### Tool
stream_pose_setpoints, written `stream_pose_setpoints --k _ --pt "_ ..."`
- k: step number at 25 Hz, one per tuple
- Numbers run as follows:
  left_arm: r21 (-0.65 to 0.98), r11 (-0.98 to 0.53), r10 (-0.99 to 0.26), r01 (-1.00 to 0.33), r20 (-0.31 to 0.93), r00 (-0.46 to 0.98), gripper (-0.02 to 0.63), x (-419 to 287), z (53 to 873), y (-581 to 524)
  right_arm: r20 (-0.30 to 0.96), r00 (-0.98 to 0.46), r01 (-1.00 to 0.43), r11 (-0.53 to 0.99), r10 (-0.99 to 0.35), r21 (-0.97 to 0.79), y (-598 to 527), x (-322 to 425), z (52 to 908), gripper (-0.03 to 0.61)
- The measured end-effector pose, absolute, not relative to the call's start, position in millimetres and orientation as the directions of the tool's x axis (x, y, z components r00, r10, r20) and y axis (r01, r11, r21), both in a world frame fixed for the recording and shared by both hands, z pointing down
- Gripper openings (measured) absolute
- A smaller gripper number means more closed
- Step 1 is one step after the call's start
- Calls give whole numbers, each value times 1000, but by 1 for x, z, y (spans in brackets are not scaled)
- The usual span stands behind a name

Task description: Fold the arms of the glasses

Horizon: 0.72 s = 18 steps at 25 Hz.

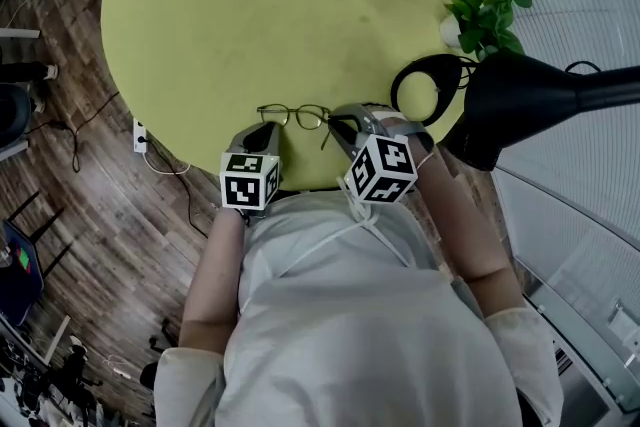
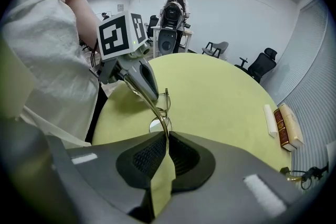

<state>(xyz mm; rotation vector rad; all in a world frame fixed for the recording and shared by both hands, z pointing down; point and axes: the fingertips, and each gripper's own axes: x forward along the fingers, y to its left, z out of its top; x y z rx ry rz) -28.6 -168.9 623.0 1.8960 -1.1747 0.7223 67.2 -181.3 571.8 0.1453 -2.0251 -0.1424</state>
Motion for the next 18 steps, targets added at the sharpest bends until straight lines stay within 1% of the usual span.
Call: stream_pose_setpoints --k 4,10,18 --pt "310 -281 -469 -908 781 411 6 -28 625 -170 894 -419 -38 987 -159 158 -182 64 572 18" --pt "305 -300 -488 -904 765 420 6 -26 625 -170 920 -370 27 989 -128 149 -183 55 576 21" --pt "295 -328 -475 -897 769 427 6 -23 621 -160 934 -330 83 982 -135 171 -188 38 581 25"
